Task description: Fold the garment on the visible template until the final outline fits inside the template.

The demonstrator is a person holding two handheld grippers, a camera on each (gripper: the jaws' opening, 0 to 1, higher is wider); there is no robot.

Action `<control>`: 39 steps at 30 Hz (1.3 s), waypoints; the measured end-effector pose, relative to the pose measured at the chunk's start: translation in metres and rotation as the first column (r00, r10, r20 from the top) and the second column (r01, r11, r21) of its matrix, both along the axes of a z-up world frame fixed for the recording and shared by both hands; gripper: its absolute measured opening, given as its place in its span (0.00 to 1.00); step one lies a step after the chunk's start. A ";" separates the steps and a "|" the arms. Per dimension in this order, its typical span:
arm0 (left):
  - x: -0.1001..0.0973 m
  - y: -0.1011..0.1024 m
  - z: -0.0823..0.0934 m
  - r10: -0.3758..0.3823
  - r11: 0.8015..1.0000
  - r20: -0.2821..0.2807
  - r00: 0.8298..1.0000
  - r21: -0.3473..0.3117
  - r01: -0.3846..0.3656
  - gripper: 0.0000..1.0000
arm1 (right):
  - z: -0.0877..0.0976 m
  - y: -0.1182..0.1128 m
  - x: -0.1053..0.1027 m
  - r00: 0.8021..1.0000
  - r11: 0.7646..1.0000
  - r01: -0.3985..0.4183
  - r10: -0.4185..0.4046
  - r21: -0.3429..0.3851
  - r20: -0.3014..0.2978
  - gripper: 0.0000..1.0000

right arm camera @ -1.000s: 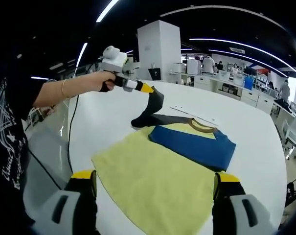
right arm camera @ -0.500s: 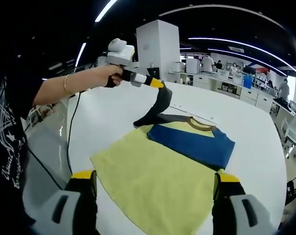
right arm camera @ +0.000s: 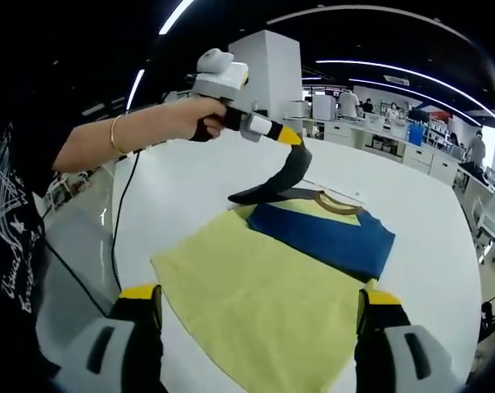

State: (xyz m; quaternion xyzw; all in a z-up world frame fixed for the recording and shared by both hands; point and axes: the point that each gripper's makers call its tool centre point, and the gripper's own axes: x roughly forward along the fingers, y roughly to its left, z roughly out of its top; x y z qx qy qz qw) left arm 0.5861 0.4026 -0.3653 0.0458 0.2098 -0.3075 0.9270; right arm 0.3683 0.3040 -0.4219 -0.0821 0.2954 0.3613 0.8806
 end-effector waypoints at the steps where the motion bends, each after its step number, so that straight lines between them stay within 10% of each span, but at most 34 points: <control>1: 0.000 -0.002 -0.002 -0.004 1.000 -0.006 1.000 -0.001 0.004 0.01 | 0.000 0.000 0.000 1.000 1.000 -0.001 0.001 0.001 -0.001 1.00; 26: -0.009 -0.070 -0.007 -0.110 0.992 0.010 0.994 -0.067 0.110 0.01 | -0.012 -0.007 0.000 1.000 1.000 0.018 -0.018 -0.013 -0.024 1.00; 39: -0.032 -0.110 -0.040 -0.208 0.975 -0.011 0.978 -0.083 0.206 0.01 | -0.023 -0.011 -0.003 0.998 1.000 0.029 -0.029 -0.013 -0.048 1.00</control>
